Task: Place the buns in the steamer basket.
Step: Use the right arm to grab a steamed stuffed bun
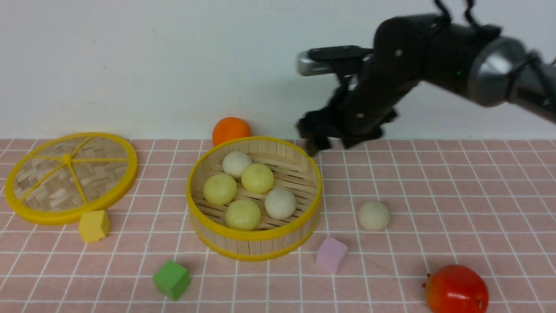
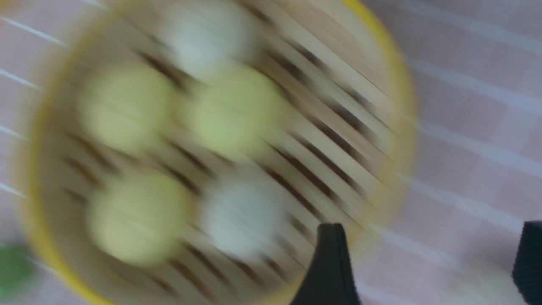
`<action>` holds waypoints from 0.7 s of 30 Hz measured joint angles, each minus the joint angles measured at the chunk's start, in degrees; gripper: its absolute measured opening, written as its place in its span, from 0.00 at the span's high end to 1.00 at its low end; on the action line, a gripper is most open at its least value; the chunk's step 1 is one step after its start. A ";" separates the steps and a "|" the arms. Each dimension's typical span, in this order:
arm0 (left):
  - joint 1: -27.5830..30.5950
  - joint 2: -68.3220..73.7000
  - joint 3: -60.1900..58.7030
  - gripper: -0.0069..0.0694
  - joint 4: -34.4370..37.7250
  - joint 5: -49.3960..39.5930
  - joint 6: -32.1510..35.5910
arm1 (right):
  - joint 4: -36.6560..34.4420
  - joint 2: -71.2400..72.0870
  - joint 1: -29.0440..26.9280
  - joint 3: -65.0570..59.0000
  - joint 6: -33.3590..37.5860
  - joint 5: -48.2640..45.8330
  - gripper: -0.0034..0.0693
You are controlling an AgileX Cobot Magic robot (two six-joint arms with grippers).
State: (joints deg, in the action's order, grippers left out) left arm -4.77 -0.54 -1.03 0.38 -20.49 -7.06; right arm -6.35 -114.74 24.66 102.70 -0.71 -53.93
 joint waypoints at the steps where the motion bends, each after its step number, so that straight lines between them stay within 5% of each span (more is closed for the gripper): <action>1: 0.00 0.00 0.00 0.77 0.00 0.00 0.05 | 1.93 0.00 -0.98 -0.21 -2.01 -3.06 0.18; 13: 0.00 0.00 0.00 0.76 -0.06 -0.04 0.16 | 1.73 -5.02 -6.45 -7.60 -6.71 -0.70 0.47; 21: 0.00 0.00 0.00 0.76 -0.38 -0.04 0.20 | -0.48 -8.03 -6.52 -7.74 -6.84 1.43 0.53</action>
State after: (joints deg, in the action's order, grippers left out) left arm -4.77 -0.54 -1.03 0.00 -20.53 -6.85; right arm -6.83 -122.77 18.14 94.96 -7.55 -52.50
